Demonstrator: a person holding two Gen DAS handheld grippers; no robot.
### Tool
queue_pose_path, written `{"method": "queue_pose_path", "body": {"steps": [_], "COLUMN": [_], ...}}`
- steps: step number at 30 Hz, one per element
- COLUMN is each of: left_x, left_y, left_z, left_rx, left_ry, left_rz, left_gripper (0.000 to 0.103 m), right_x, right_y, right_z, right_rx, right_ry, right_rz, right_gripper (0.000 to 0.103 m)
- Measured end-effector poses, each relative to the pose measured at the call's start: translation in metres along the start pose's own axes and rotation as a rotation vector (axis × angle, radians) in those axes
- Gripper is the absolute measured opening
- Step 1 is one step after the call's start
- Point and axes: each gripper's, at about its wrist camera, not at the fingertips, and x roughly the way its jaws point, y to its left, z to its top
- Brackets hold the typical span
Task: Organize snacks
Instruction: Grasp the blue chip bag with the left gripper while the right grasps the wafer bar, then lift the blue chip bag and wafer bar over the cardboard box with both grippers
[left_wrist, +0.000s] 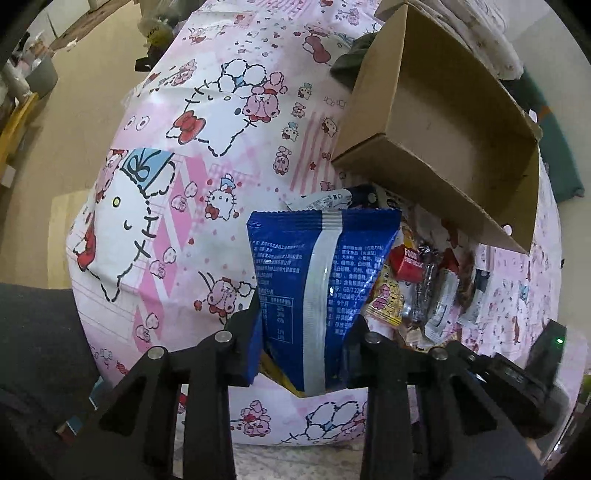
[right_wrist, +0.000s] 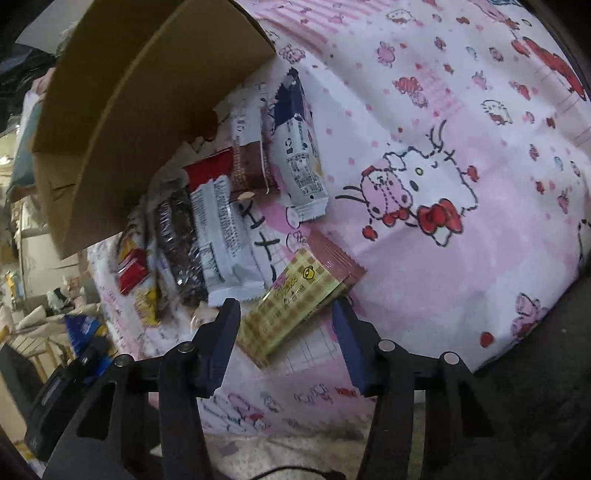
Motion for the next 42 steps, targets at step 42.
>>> {"method": "queue_pose_path", "body": {"steps": [42], "left_x": [-0.067], "left_y": [-0.105], "left_z": [0.075], "left_rx": [0.261], "left_ry": [-0.319], "left_rz": [0.107], "left_gripper": [0.028], "right_x": [-0.14], "right_y": [0.113], "right_z": [0.062], "right_rx": [-0.385], "right_ry": [-0.43], "right_rz": [0.304], "right_gripper": [0.03]}}
